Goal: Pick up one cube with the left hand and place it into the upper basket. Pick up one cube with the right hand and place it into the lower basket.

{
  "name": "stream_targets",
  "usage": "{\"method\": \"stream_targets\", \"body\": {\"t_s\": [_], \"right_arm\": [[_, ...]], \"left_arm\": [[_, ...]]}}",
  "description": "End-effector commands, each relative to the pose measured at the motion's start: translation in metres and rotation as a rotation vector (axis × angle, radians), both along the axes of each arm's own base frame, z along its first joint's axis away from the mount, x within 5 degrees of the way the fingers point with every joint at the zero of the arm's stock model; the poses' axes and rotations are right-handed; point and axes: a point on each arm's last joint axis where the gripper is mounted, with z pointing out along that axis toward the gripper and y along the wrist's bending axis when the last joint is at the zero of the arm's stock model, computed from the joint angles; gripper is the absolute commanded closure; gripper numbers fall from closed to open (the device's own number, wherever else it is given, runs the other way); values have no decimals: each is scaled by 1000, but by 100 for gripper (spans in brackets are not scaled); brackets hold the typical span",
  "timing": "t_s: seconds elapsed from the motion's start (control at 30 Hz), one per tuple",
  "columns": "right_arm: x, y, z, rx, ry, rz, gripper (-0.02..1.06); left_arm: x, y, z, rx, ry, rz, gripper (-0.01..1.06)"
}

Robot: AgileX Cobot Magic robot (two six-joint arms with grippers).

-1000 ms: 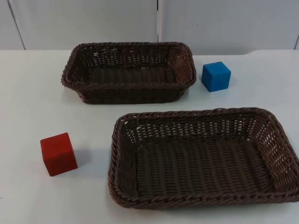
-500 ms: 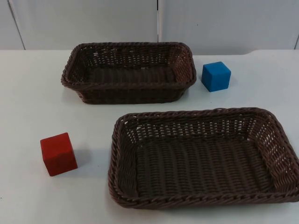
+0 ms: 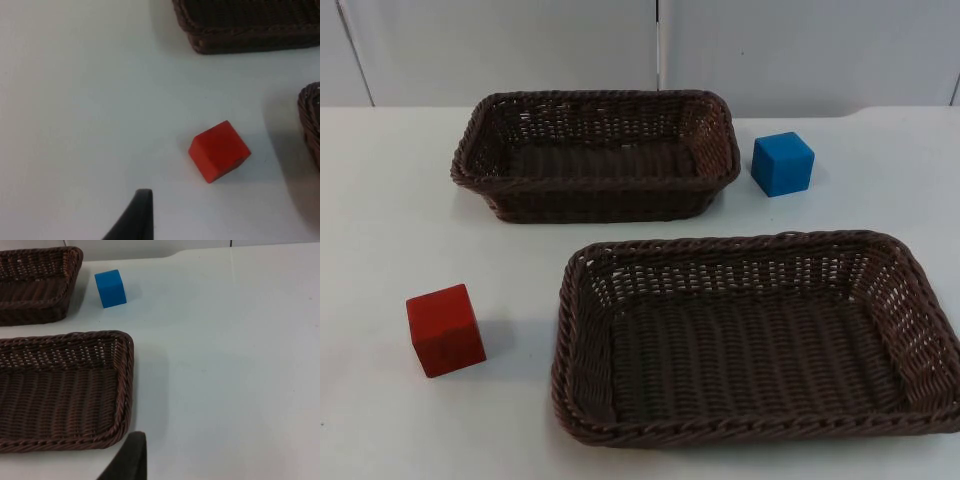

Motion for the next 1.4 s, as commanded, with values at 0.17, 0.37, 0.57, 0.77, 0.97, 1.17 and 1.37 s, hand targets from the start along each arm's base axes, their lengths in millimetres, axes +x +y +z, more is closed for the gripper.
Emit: {"method": "stream_targets", "body": {"t_s": [0.17,0.37,0.57,0.77,0.97,1.17,1.37], "right_arm": [[0,0,1,-4,-12,-9,-1],[0,0,1,-4,-12,-9,-1],[0,0,1,-4,-12,-9,-1],[0,0,1,-4,-12,-9,-1],[0,0,1,-4,-12,-9,-1],[0,0,1,-4,-12,-9,-1],[0,0,1,-4,-12,-9,-1]], "left_arm": [[28,-1,-11,-31,28,5,0],[50,-1,-13,-42,89,4,0],[70,-1,-10,-45,123,1,0],[92,-6,-24,-51,213,-16,0],[106,-27,-41,-57,281,-68,0],[120,-34,-62,-35,307,-29,0],[130,-35,-84,-46,364,9,0]]}}
